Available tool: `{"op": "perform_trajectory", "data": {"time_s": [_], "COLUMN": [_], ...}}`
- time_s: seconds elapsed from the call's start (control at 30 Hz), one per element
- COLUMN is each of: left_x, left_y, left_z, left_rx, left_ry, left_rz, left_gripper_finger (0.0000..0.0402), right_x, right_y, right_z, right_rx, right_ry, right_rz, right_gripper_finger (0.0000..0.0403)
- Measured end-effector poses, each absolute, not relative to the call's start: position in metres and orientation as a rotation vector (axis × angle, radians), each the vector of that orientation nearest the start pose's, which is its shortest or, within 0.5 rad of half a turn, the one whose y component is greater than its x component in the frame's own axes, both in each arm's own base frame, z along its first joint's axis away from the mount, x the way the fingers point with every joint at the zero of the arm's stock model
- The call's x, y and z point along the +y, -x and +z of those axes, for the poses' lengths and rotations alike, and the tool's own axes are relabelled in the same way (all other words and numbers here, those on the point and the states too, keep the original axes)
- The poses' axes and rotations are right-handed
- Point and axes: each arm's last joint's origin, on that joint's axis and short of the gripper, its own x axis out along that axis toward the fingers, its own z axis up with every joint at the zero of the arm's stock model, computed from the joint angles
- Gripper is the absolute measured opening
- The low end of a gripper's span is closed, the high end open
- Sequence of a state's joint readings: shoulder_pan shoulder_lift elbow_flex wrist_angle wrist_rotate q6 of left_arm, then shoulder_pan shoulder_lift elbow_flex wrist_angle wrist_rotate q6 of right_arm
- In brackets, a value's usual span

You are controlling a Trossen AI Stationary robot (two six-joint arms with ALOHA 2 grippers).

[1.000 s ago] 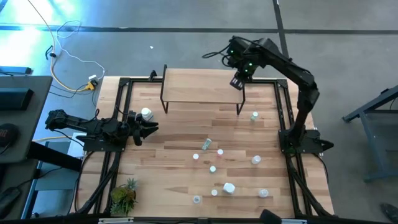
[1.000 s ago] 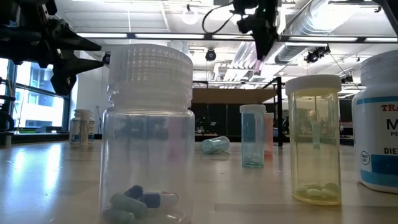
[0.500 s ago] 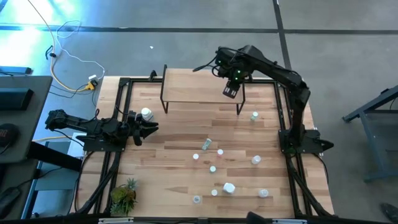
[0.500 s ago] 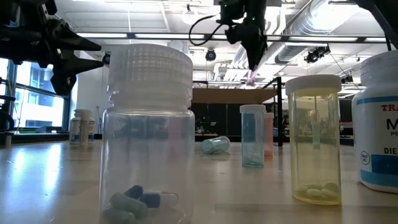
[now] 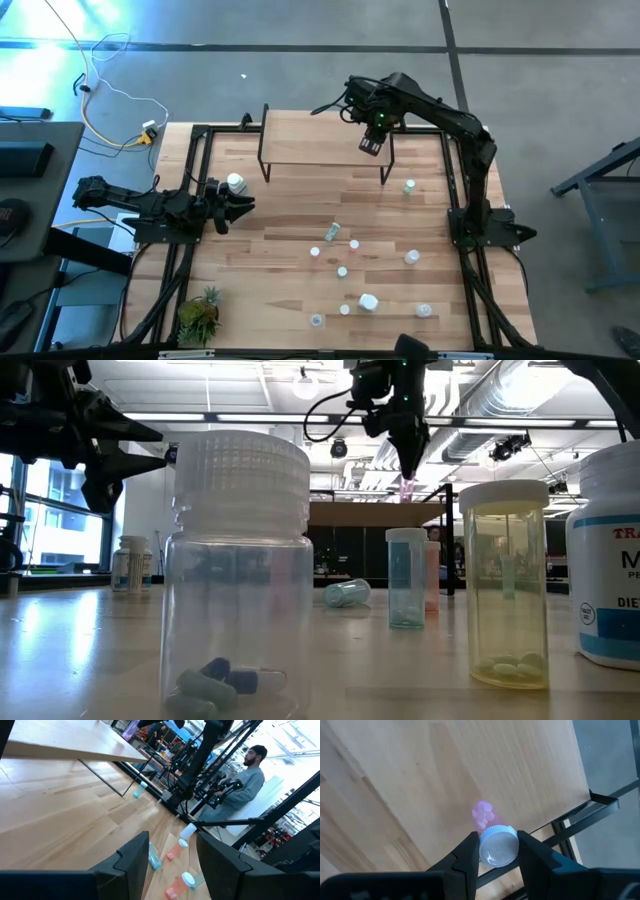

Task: Pick and place medicine bottles onto shelf by color
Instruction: Put the purple pill bottle on the shelf

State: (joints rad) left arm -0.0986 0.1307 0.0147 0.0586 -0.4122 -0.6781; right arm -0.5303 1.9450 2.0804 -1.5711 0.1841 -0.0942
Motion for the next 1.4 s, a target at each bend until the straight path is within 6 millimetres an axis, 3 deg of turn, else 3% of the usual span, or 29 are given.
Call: {"op": "perform_trajectory", "data": {"time_s": [0.63,1.4], "left_x": [0.0015,0.0012], "left_y": [-0.1033,-0.1034], "left_z": [0.1637,0.1637], "left_rx": [-0.054,-0.050], "left_ry": [0.657,0.658], "left_rz": [0.323,0.313], "left_gripper_finger": [0.0157,0.0158], "right_x": [-0.1950,-0.1956], "right_y": [-0.3160,-0.3170], "right_z": [0.3359,0.3361], "right_rx": [1.501,1.495], "right_ry": [-0.164,-0.142], "right_rz": [-0.511,-0.493], "right_gripper_finger": [0.0099,0.0167]}}
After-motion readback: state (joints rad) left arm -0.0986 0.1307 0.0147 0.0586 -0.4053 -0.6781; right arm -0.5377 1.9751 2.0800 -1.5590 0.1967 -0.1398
